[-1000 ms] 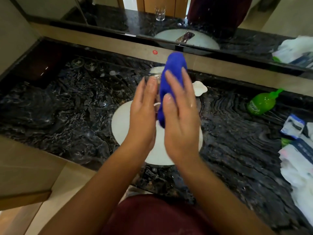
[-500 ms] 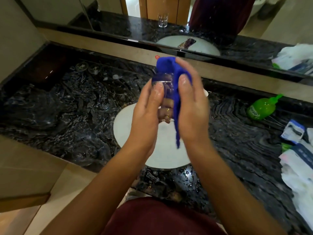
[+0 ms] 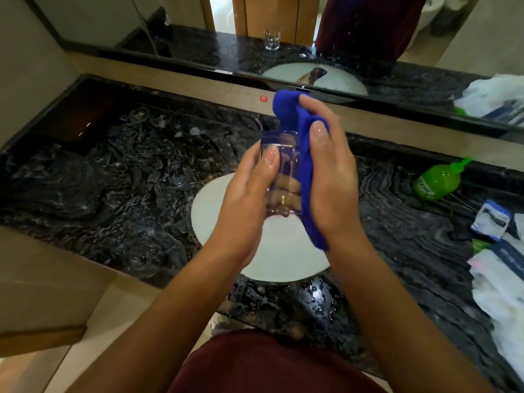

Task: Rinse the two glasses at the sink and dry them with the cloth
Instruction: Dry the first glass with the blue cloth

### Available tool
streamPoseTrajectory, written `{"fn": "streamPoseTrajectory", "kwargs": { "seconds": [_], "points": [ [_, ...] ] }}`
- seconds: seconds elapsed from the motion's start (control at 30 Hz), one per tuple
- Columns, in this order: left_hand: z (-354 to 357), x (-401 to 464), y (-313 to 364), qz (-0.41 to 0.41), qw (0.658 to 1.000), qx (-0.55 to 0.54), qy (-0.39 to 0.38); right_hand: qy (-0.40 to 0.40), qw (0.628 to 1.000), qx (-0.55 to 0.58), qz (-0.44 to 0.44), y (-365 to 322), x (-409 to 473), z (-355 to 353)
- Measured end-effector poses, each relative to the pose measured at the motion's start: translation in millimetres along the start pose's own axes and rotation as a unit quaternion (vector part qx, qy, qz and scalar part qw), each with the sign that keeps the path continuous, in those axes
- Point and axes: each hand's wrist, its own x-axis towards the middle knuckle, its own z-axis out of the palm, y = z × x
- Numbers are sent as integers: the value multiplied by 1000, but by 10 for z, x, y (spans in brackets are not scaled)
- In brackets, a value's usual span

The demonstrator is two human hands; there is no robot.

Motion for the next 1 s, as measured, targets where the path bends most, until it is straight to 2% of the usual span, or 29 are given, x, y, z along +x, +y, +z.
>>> {"fn": "streamPoseTrajectory", "kwargs": {
  "seconds": [0.13, 0.3, 0.5, 0.6, 0.7, 0.77, 0.87, 1.0],
  "points": [
    [-95, 65, 86, 20, 997, -37, 69, -25, 993, -101, -49, 12, -452, 167],
    [-150, 51, 91, -14, 994, -76, 81, -76, 974, -178, -115, 208, -752, 175],
    [-122, -13, 71, -80, 983, -160, 40, -123, 977, -97, -143, 128, -461, -64],
    [-146, -9, 58, -65, 982, -174, 21, -125, 990, 33, -64, 73, -412, -78],
    [-143, -35, 14, -51, 990, -128, 12, -51, 990, 120, 45, 39, -327, -22],
    [-119, -60, 4, -52, 994, -98, 7, -9, 990, 116, 79, 14, -334, 33],
    [-132, -55, -18, -44, 998, -52, 17, 10, 998, 40, 45, -41, -470, 114],
    [-119, -61, -61, 46, 986, 120, 103, 55, 998, -30, -14, -20, -507, 111]
  ]
}}
